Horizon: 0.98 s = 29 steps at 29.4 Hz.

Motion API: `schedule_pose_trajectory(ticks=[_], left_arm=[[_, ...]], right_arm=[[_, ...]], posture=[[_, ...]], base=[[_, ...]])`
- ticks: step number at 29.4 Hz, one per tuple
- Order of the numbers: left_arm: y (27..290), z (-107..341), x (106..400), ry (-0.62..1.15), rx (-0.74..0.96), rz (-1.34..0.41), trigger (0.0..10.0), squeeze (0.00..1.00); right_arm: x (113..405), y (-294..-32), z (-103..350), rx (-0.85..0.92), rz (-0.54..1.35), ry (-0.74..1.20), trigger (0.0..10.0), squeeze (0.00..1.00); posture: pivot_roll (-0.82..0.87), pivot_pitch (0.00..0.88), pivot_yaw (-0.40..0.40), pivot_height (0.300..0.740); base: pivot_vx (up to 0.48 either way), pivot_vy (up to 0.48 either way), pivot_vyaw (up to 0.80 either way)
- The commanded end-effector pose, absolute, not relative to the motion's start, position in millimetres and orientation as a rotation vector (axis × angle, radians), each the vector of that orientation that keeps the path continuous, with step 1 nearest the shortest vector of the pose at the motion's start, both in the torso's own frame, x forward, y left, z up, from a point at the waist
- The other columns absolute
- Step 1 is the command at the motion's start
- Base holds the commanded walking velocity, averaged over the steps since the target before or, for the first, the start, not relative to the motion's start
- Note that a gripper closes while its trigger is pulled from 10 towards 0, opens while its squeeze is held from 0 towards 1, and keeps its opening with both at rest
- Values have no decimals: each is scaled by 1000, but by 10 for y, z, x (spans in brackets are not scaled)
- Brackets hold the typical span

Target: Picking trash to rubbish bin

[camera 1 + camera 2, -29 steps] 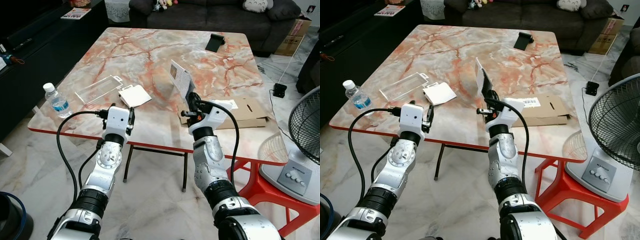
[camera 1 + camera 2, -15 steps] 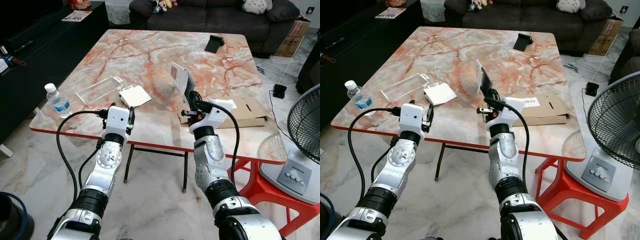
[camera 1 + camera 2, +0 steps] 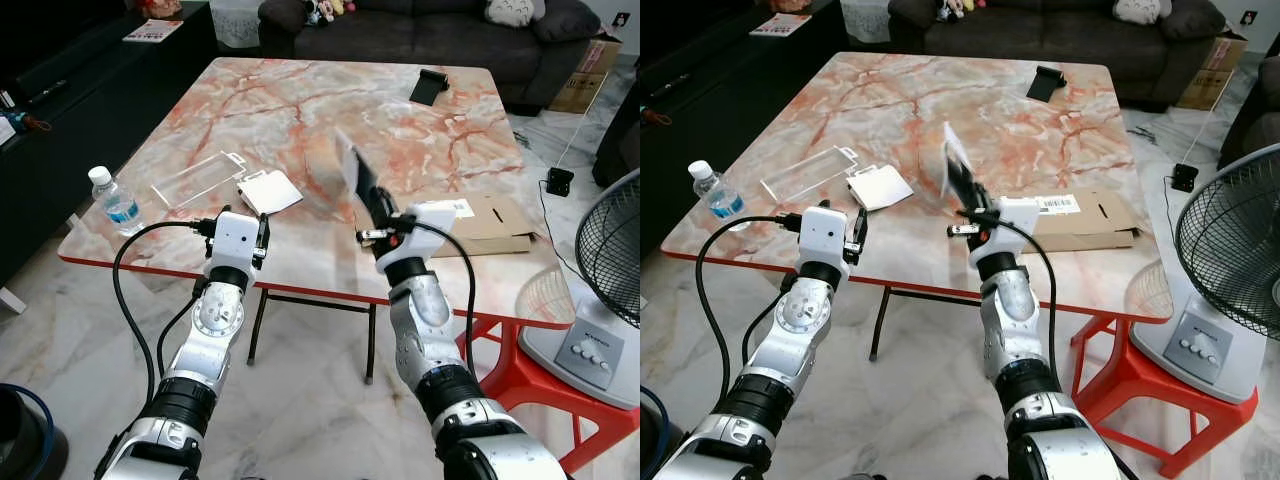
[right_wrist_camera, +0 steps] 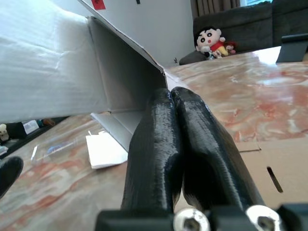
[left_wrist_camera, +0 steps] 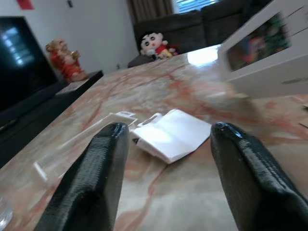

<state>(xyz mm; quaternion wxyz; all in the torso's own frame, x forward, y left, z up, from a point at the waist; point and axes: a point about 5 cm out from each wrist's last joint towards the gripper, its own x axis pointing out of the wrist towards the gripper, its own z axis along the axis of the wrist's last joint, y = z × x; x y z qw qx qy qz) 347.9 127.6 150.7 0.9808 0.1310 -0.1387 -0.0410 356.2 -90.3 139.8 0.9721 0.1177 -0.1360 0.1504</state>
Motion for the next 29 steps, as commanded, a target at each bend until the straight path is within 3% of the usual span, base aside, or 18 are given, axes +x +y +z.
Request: schedule_pose_trajectory(ticks=[1, 5, 12, 20, 26, 27, 29], left_arm=[[1271, 1562, 3439, -325, 353, -122, 10000, 1000], [1276, 1595, 3416, -322, 353, -202, 10000, 1000], [1171, 1786, 3223, -311, 465, -607, 10000, 1000], [1203, 2023, 3201, -351, 505, -654, 10000, 1000], [1239, 2111, 3227, -341, 387, -612, 10000, 1000], [1282, 2156, 3278, -335, 297, -534, 10000, 0], [1347, 2191, 3364, -312, 162, -399, 10000, 0]], right_arm=[[3563, -929, 1410, 222, 302, -280, 10000, 0], [3565, -960, 1389, 208, 295, -272, 10000, 0], [3563, -999, 1329, 154, 295, -247, 10000, 0], [3552, -1030, 1266, 77, 291, -226, 10000, 0], [3529, -1045, 1232, -18, 291, -232, 10000, 0], [3523, -1057, 1216, -49, 280, -231, 10000, 0], [3511, -1073, 1186, -107, 260, -230, 10000, 0]], posture=[[110, 109, 16, 740], [110, 110, 18, 740], [127, 115, 18, 740], [127, 116, 16, 740], [124, 115, 18, 740], [126, 117, 16, 740], [126, 117, 16, 740]], base=[[0, 0, 0], [0, 0, 0], [0, 0, 0], [0, 0, 0], [0, 0, 0], [0, 0, 0], [0, 0, 0]])
